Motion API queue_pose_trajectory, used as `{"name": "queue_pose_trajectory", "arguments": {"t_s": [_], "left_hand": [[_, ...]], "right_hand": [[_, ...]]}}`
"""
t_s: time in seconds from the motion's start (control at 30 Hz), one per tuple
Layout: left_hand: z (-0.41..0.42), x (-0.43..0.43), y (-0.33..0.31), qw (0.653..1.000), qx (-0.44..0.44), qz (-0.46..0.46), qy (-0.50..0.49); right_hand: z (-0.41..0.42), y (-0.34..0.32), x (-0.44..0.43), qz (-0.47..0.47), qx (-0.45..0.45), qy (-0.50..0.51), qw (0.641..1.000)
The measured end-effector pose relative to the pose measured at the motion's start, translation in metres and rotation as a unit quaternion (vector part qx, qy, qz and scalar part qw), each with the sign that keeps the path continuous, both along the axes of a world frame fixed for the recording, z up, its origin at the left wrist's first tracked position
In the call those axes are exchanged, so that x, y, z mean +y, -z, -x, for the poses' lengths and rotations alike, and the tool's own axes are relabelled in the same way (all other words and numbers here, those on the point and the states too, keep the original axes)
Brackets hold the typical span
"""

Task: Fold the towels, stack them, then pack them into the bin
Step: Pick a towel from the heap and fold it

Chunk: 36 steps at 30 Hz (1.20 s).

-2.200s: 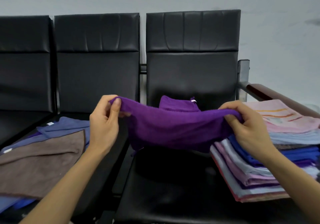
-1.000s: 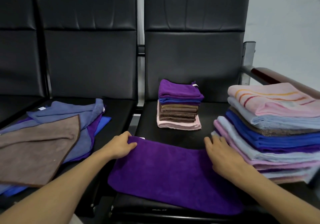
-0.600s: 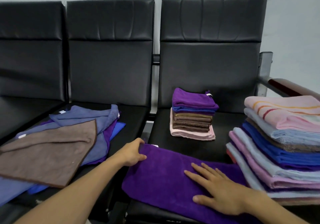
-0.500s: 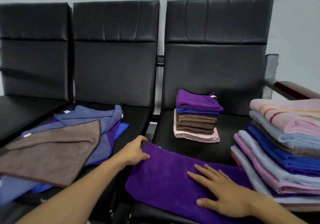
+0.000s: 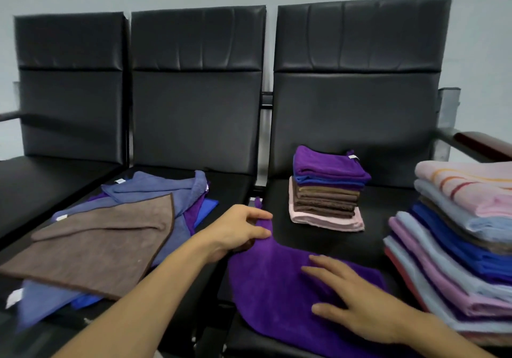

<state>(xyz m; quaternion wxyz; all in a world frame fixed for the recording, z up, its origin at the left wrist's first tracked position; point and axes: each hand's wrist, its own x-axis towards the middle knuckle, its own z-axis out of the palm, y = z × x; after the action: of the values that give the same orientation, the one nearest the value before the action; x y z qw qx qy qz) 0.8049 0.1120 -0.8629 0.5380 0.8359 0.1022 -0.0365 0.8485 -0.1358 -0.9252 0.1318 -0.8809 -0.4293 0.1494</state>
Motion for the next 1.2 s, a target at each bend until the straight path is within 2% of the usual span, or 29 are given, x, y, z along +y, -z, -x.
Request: {"name": "queue_pose_trajectory", "arguments": {"t_s": [0.1, 0.17, 0.27, 0.33, 0.5, 0.67, 0.77, 0.87, 0.93, 1.0, 1.03, 1.07, 1.1, 1.13, 1.2], "left_hand": [[-0.009, -0.022, -0.012, 1.0, 0.003, 0.013, 0.018], [-0.014, -0.039, -0.019, 0.999, -0.002, 0.017, 0.037], [-0.018, -0.068, -0.026, 0.997, 0.003, 0.015, 0.07], [-0.023, -0.086, -0.025, 0.995, 0.014, 0.002, 0.095], [-0.037, -0.128, -0.005, 0.986, 0.043, -0.045, 0.153], [-0.041, -0.162, 0.031, 0.975, 0.074, -0.04, 0.204], [-0.038, -0.166, 0.044, 0.964, 0.132, 0.005, 0.23], [-0.037, -0.154, 0.041, 0.975, 0.091, -0.013, 0.201], [-0.038, -0.135, 0.035, 0.987, 0.044, -0.057, 0.141], [-0.036, -0.111, 0.032, 0.978, 0.009, -0.186, 0.097], [-0.035, -0.098, 0.033, 0.952, 0.009, -0.292, 0.092], [-0.031, -0.087, 0.034, 0.919, 0.026, -0.384, 0.091], [-0.028, -0.079, 0.037, 0.892, 0.058, -0.438, 0.092], [-0.023, -0.073, 0.039, 0.879, 0.096, -0.458, 0.095], [-0.018, -0.068, 0.046, 0.877, 0.151, -0.443, 0.105]], "right_hand": [[-0.013, -0.014, -0.022, -0.034, -0.1, 0.091, 0.99], [-0.019, -0.019, -0.041, -0.011, -0.115, 0.159, 0.98], [-0.016, -0.017, -0.06, 0.076, -0.045, 0.213, 0.973], [-0.014, -0.007, -0.066, 0.081, 0.0, 0.228, 0.97], [-0.017, 0.014, -0.069, -0.047, 0.13, 0.311, 0.94], [-0.016, 0.007, -0.065, -0.192, 0.277, 0.372, 0.865], [-0.014, 0.003, -0.066, -0.235, 0.302, 0.387, 0.839], [-0.014, 0.003, -0.068, -0.246, 0.319, 0.394, 0.826], [-0.012, 0.0, -0.069, -0.212, 0.296, 0.394, 0.844], [-0.008, -0.002, -0.069, -0.097, 0.187, 0.357, 0.91], [-0.006, -0.003, -0.069, -0.02, 0.105, 0.323, 0.94], [-0.004, -0.002, -0.066, 0.041, 0.029, 0.294, 0.955], [-0.001, -0.002, -0.063, 0.078, -0.021, 0.271, 0.959], [0.002, -0.001, -0.058, 0.102, -0.054, 0.255, 0.96], [0.006, 0.002, -0.049, 0.125, -0.09, 0.235, 0.96]]}}
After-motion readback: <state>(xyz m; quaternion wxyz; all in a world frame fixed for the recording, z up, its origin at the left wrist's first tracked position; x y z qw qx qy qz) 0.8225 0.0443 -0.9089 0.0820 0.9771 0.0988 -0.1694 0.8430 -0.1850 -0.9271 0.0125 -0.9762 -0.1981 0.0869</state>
